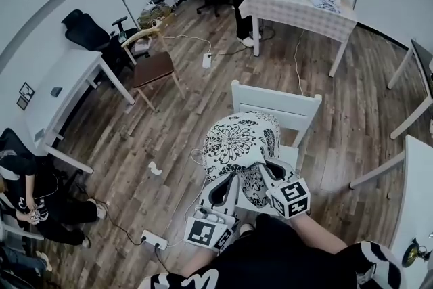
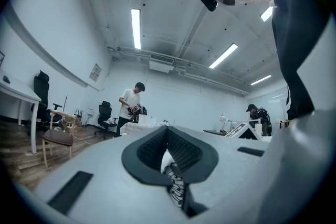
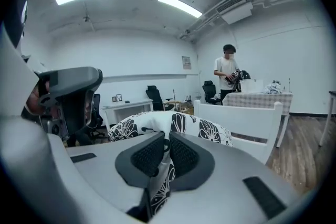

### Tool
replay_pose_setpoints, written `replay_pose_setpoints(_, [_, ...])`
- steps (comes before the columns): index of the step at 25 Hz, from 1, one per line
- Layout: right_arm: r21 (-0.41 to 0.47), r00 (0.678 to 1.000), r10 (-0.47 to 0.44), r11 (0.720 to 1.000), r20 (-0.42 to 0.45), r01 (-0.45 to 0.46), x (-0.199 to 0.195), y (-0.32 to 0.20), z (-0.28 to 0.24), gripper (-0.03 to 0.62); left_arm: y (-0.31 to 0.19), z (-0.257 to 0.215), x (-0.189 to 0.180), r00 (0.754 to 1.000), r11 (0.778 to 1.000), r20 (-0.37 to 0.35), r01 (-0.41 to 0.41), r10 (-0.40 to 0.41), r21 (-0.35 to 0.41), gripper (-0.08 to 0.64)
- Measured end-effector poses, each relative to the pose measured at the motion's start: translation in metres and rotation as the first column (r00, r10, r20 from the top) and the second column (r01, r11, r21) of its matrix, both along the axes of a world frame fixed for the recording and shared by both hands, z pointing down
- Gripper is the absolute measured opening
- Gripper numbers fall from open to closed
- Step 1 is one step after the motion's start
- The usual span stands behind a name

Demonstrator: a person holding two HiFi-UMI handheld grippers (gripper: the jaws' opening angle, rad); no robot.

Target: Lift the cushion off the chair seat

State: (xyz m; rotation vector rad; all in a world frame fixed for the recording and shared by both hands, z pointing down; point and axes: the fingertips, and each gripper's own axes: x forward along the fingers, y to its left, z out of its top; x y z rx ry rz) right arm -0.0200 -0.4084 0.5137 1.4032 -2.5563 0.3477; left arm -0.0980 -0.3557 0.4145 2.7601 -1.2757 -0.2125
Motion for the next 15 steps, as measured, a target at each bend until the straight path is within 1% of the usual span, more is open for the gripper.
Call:
replay_pose_setpoints(3, [0.059,1.0,0.006,0.998,0.012,-0.007,0.0,0.001,-0.021,0.034,0.0,-0.006,-0.002,1.0,1.0,0.007,0.005,-0.006,0.022,-0.002])
replay_pose_setpoints(10, [0.13,0.997,0.018,0.991,0.072,-0.027,0.009,-0.007,-0.06,0.034,-0.003,-0.024,-0.002,1.0,0.998,0.014,0.018,-0.019,0.058,0.0])
replay_pose_setpoints(15, [0.194,0.996,0.015,0.981,0.083,-0.031,0.006,0.0,-0.088,0.034,-0.001,-0.029,-0.006,1.0,0.997,0.014,0.017,-0.018,0.072,0.0])
